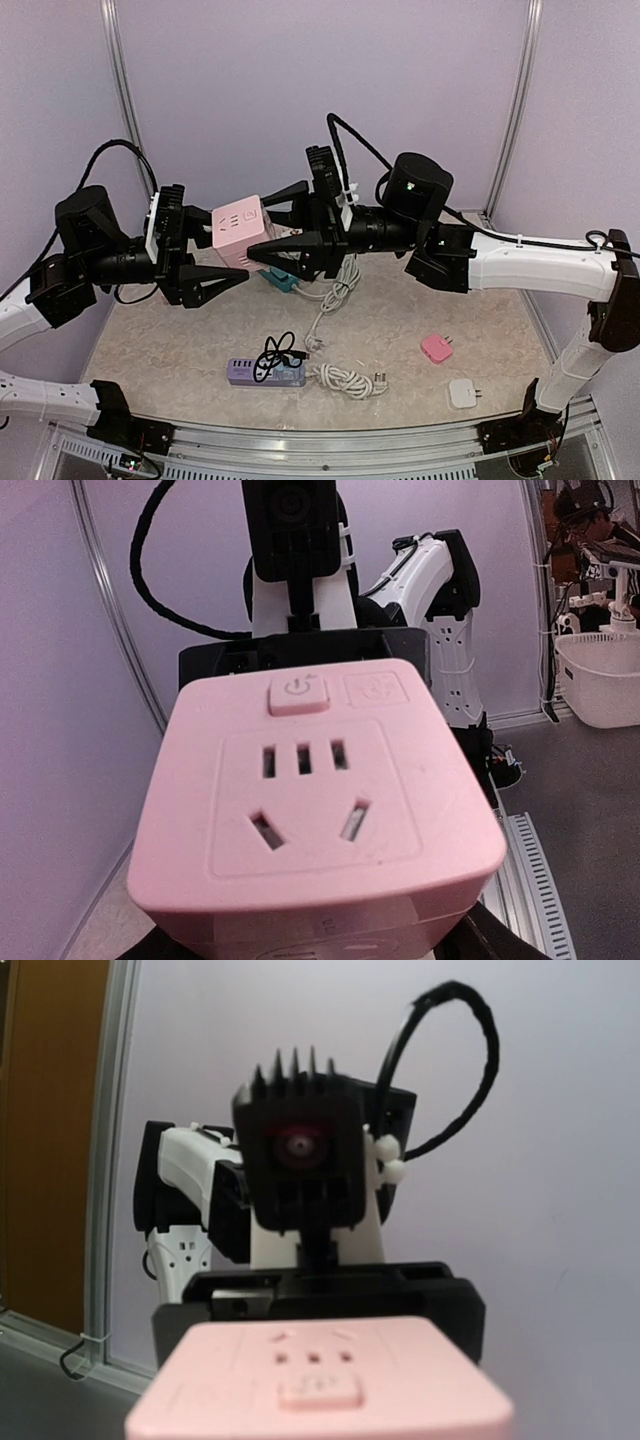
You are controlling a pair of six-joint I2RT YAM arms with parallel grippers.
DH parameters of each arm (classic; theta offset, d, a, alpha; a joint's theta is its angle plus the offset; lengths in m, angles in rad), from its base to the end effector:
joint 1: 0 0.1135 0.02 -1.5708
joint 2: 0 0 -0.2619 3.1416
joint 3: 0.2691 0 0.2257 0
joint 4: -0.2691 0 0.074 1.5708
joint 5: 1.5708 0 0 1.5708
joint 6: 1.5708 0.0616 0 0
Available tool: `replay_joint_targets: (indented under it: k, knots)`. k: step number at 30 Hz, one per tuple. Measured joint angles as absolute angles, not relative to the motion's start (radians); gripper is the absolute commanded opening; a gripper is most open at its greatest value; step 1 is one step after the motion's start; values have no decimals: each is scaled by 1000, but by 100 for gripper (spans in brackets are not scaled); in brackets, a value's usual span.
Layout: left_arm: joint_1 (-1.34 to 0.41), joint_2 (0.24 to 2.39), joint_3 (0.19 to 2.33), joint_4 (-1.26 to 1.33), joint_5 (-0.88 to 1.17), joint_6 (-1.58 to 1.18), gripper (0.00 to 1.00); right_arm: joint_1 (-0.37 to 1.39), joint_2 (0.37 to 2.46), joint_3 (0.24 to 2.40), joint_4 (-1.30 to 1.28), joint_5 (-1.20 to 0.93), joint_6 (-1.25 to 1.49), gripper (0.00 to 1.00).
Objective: Insert the plug
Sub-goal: Adjust the plug.
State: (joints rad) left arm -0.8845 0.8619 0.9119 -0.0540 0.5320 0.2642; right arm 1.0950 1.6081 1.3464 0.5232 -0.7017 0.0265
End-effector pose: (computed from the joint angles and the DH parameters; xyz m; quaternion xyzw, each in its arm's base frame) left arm 0.0968 -0.1675 0.3826 0.5271 0.4731 -0.3852 0.5915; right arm 0.1352 0.3492 0.4082 -0.5258 0.3533 0.5734 0.5196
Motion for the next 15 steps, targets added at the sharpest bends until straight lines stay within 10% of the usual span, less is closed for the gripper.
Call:
replay_joint_targets:
  k: [6, 12, 15]
  knots:
    - [-897, 857, 912, -53, 522, 266, 58, 1098, 1608, 1342, 519, -693, 17, 0]
    - [-898, 857, 912, -54, 518, 261, 3, 1098, 1605, 1337, 518, -686, 12, 3]
    - [-898, 857, 912, -57, 516, 258, 0, 1100, 1604, 1336, 512, -674, 12, 50]
